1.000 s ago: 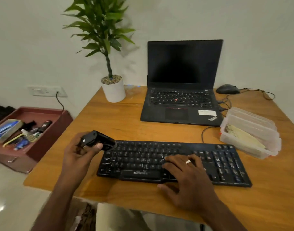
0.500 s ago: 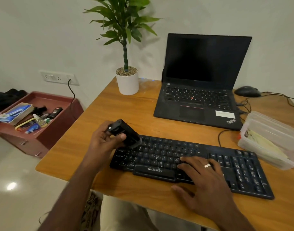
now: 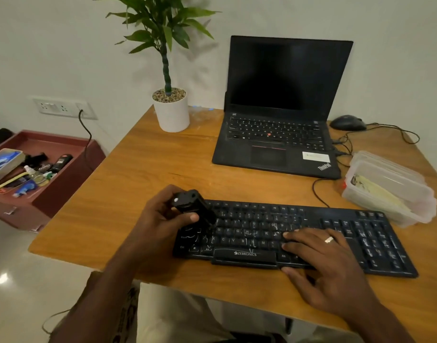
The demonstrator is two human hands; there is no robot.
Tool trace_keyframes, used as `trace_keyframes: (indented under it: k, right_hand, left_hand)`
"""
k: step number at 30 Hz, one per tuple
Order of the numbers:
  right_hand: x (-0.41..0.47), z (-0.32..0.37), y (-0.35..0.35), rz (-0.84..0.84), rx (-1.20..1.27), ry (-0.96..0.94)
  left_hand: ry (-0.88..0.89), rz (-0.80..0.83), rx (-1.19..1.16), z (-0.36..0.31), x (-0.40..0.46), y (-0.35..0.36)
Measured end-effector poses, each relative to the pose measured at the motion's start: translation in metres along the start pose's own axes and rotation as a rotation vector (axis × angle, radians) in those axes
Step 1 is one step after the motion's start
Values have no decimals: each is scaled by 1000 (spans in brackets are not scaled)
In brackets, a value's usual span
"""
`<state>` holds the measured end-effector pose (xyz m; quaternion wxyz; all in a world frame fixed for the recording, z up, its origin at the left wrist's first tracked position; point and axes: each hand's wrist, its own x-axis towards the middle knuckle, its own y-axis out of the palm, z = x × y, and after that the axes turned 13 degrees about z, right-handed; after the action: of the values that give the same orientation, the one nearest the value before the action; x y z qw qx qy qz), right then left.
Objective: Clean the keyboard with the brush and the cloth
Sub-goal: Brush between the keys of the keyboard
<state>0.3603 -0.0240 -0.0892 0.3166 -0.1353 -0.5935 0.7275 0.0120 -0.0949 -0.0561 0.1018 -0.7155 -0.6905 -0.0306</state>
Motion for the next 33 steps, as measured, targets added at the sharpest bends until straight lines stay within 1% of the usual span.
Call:
trace_keyframes:
  k: [2,5,6,8,10,11,14,17,19,23,24,26,27,29,33]
  right_hand:
    - [0,1,0,-8,-7,1]
    - [1,2,2,1,-9,13]
    - [1,1,3,6,-8,16]
    - [1,1,4,8,-4,17]
    - [2,1,3,8,-1,13]
    - [2,2,3,9,-2,12]
    - [2,2,2,12,-8,12]
    - [2,2,2,11,-14,24]
    - [2,1,2,7,-17,43]
    - [1,1,2,9,-24,52]
    - [1,2,2,11,-25,54]
    - [1,1,2,18,-29,60]
    - [1,1,3,20,-30,60]
    - [2,1,2,27,-30,56]
    - [1,1,2,18,-26,50]
  left_hand:
    - [46,-21,-50,-2,7,8]
    - [118,-159,-247,-5,7,-7]
    - [121,-197,-254,-5,4,-15]
    - [83,-232,-143,-3,-3,-29]
    - [18,-206,4,0,-9,-33]
    - [-1,-175,41,-1,-10,-30]
    - [4,-88,84,-2,-1,-13]
    - [40,-59,101,-2,15,2]
    - [49,-85,25,0,19,6]
    - [43,-191,-244,6,9,-5]
    - [42,-210,-243,8,6,-11]
    - [18,-241,-119,10,-1,-23]
    - [-5,-232,-47,10,-2,-26]
    - [-20,-158,38,11,0,-25]
    - [-8,29,63,3,19,5]
